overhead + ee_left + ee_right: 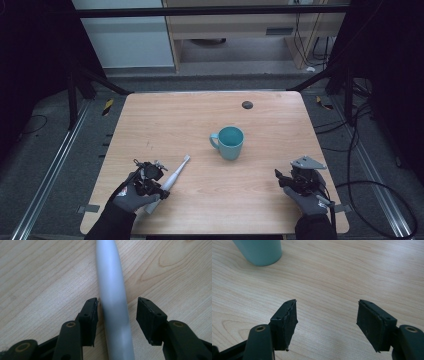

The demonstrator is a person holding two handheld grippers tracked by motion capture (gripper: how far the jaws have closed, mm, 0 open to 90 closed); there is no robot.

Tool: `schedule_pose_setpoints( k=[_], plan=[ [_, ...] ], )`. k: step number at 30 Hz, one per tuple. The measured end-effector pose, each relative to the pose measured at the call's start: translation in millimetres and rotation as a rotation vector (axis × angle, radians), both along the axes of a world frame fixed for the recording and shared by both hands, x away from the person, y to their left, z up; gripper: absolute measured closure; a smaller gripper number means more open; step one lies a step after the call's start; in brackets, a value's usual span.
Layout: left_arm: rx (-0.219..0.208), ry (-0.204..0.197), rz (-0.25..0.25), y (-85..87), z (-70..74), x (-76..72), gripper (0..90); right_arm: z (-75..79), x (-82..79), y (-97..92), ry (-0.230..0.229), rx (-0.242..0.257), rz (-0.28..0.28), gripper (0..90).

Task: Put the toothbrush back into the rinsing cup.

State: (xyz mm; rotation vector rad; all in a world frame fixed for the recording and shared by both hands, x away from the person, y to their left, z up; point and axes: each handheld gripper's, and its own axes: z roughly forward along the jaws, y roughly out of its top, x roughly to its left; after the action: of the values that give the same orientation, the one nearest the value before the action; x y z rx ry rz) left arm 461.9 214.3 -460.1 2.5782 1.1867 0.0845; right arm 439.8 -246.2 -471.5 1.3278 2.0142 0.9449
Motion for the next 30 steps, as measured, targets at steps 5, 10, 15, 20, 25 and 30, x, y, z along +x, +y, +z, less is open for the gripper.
schedule_pose_setpoints(
  k=[5,10,15,20,25,30],
  plan=[
    [0.006,0.013,0.014,-0.3,-1.5,1.4,55.0,-0.5,0.5,0.4,0.001,-0.007,0.003,32.5],
    [0.016,0.024,0.020,-1.4,-3.8,2.3,60.2,-0.4,0.3,0.8,0.003,-0.007,0.004,32.5],
    [0.022,0.023,0.025,-2.0,-4.5,3.4,64.4,-0.6,0.6,0.6,0.002,-0.011,0.004,32.6],
    [0.020,0.031,0.033,-1.3,-4.1,4.5,65.5,-0.4,0.3,1.6,0.008,-0.005,0.002,32.6],
    [0.027,0.020,0.031,-2.8,-4.3,3.1,65.7,-0.4,0.3,0.9,0.002,-0.012,0.003,32.5],
    [0.007,-0.026,0.037,1.0,1.6,1.9,65.9,-0.2,0.3,-0.1,0.002,-0.010,-0.002,32.6]
  ],
)
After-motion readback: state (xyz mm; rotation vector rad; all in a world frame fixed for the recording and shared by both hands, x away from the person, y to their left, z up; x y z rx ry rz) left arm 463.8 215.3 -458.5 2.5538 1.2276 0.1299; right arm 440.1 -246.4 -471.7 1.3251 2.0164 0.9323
